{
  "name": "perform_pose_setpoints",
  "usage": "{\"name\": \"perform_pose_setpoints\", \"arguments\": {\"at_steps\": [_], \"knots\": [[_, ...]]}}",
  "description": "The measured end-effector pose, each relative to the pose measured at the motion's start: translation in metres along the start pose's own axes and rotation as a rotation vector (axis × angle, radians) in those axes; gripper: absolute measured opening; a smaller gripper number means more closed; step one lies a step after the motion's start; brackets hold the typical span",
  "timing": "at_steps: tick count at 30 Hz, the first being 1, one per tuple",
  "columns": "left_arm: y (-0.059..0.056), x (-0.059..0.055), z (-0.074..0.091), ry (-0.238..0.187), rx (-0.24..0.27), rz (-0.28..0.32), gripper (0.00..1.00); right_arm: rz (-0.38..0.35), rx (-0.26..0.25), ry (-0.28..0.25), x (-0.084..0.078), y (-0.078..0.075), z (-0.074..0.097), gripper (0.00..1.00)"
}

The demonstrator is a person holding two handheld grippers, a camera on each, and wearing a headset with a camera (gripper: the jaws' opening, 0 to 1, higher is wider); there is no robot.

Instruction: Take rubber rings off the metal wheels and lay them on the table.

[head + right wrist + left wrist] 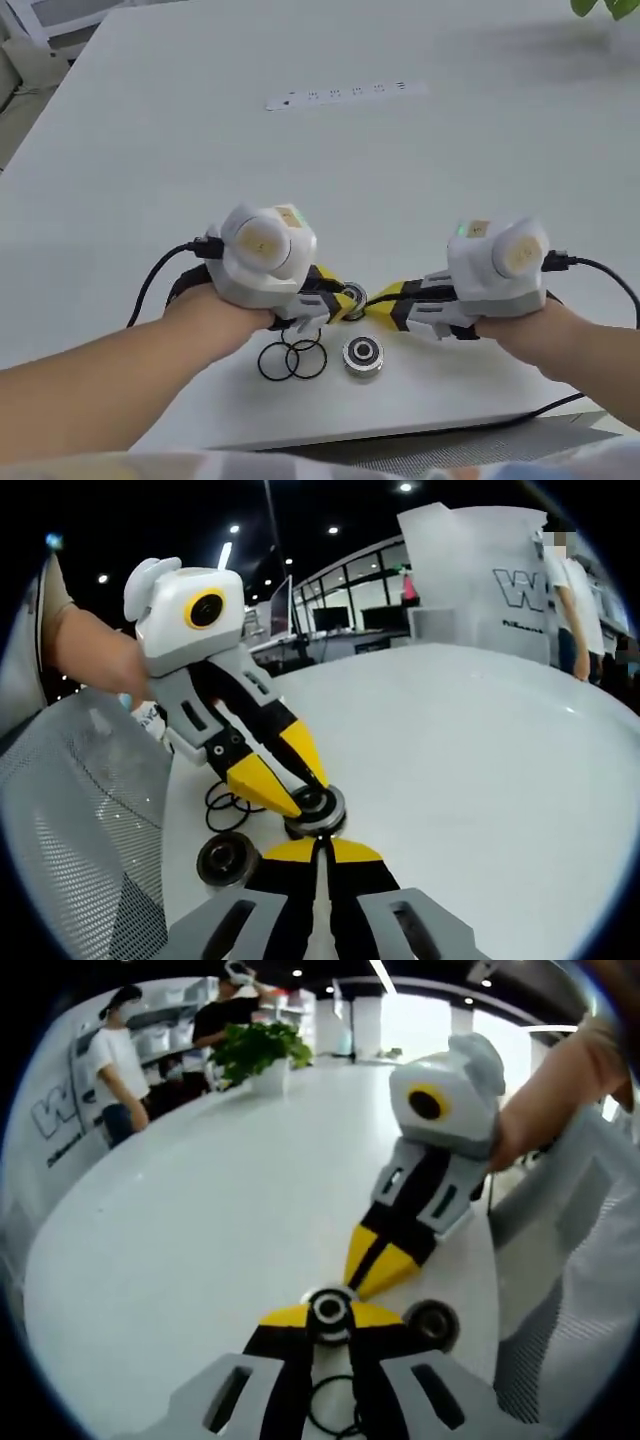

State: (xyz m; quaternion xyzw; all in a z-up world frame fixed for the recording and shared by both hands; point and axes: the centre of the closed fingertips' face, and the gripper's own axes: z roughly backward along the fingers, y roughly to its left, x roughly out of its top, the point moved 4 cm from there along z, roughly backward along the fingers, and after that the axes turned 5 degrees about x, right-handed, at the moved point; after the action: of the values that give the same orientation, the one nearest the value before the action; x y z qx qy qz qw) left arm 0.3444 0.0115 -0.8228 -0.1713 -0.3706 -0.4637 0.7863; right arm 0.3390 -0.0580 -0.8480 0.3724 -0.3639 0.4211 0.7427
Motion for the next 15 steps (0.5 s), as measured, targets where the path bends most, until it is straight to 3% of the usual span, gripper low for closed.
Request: {"name": "perform_pose_setpoints", "arguments": {"at_steps": [6, 9, 15], "knots": [[0.0007, 0.0000, -0.0007, 0.004, 0.009, -0.012, 0.13, -0.084, -0.008, -0.008, 0.0007, -0.0010, 0.0004, 0.00], [0.0004, 0.0002, -0.0009, 0.010, 0.012, -0.025, 0.13, -0.254, -0.001, -0.055, -0.0005, -0.0035, 0.0013, 0.00], [0.0001, 0.0002, -0.0014, 0.016, 0.014, -0.035, 0.12, -0.361, 0.009, -0.120, 0.0014, -0.0050, 0.0064, 0.00]]}}
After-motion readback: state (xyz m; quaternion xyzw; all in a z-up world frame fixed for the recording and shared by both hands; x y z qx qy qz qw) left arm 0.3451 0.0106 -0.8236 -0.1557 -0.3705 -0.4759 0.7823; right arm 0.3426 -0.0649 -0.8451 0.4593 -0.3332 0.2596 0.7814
